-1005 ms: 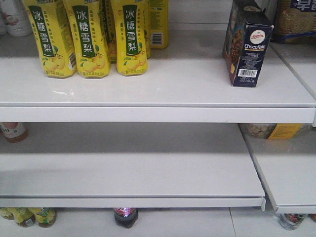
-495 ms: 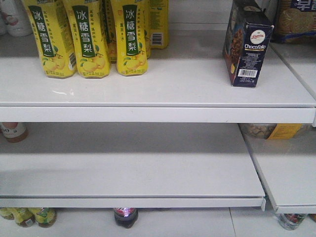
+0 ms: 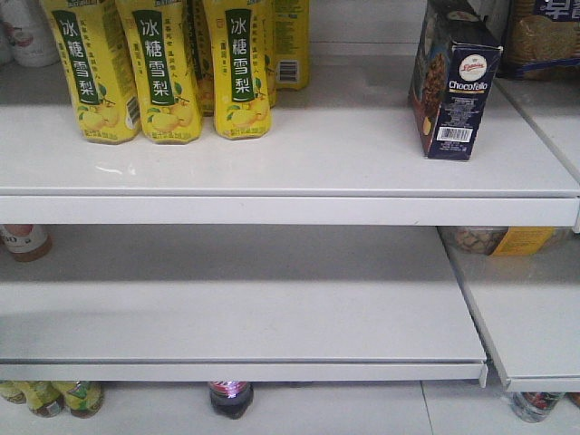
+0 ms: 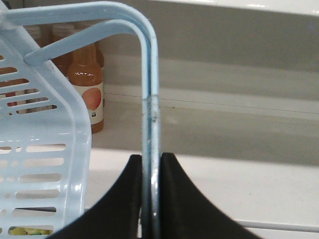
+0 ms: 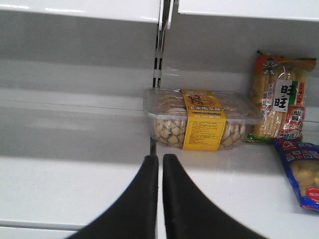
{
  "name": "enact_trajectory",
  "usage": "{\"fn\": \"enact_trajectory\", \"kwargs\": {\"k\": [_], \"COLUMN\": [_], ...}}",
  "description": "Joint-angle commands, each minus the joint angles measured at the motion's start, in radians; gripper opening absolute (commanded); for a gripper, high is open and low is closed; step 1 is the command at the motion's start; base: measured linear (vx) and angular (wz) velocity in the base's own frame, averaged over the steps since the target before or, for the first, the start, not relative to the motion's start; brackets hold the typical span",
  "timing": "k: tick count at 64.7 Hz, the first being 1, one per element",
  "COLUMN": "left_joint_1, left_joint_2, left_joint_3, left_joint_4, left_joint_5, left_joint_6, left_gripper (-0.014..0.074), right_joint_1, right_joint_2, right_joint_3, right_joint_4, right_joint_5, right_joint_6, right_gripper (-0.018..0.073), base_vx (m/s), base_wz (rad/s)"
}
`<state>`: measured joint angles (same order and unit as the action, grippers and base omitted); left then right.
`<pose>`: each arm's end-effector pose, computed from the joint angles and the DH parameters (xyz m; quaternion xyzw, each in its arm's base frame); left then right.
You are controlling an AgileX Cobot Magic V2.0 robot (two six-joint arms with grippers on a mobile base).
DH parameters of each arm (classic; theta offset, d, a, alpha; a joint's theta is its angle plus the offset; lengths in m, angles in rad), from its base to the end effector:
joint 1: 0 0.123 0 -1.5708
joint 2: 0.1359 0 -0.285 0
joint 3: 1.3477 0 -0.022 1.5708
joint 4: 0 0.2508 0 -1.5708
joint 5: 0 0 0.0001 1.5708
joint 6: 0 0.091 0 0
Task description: Left arm holds basket, right arm returns cookies
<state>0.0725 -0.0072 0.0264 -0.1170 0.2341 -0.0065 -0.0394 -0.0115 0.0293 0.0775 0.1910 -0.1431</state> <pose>0.0558 0.0016 0.1836 -0.0647 0.7601 -0.0258 0.6461 0.0562 -0.0009 0.1866 -0.0152 0.7484 -0.0298 0.6624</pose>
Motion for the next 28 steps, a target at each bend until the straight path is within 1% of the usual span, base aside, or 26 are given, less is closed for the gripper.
{"fn": "enact_trajectory", "kwargs": {"k": [1, 28], "left_joint_1": [-0.002, -0.002], "left_joint_2": [-0.017, -0.017], "left_joint_3": [-0.028, -0.028], "left_joint_4": [0.012, 0.012], "left_joint_5": [-0.103, -0.103], "left_joint_6": [0.019, 0.019], "left_gripper": [0.0004, 0.0004], "right_joint_1": [-0.008, -0.008], "right_joint_2": [-0.013, -0.013], "right_joint_3": [0.018, 0.018], "right_joint_4": [0.003, 0.003], "right_joint_5": [-0.073, -0.073], "right_joint_6": [-0.009, -0.009], "right_gripper": [-0.001, -0.001], "base_vx": [0.0, 0.0], "base_wz": [0.0, 0.0]}}
